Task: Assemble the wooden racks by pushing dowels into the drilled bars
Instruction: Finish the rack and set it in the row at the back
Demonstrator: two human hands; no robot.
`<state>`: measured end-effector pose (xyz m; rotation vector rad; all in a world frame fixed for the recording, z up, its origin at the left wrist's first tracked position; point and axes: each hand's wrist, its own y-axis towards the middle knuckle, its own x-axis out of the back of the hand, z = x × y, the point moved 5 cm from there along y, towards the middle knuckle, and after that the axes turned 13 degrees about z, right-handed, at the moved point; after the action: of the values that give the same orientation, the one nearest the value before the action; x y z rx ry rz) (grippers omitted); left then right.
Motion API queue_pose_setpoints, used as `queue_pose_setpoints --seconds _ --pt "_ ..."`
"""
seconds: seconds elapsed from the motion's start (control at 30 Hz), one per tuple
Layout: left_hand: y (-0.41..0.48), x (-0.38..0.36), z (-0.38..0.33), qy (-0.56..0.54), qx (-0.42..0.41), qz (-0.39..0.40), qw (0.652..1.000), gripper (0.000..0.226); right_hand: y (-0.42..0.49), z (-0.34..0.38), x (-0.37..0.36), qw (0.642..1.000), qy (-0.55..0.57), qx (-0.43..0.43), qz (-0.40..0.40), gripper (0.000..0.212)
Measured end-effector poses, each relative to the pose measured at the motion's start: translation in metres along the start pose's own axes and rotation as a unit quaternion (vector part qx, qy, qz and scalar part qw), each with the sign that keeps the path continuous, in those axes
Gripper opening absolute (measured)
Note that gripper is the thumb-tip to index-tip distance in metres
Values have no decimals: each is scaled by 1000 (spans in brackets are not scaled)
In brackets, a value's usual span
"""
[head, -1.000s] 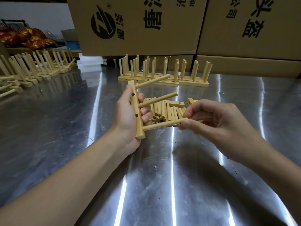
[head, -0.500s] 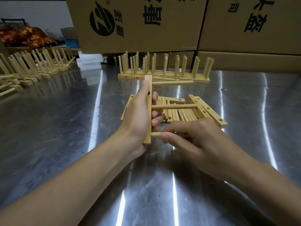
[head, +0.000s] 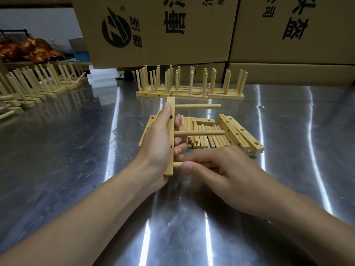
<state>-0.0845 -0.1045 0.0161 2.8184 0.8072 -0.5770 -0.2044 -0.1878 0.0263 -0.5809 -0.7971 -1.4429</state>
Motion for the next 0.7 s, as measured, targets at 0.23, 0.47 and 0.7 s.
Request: queue_pose_setpoints --seconds 0.23,0.47,0.7 --pt "-1 1 -6 54 -25 5 998 50 7 -6 -17 937 330 -103 50 39" --pt "-1 -5 -8 70 -74 4 995 49 7 -9 -16 897 402 -157 101 34" --pt "-2 2 -16 227 -154 -80 958 54 0 -28 19 923 347 -157 -54 16"
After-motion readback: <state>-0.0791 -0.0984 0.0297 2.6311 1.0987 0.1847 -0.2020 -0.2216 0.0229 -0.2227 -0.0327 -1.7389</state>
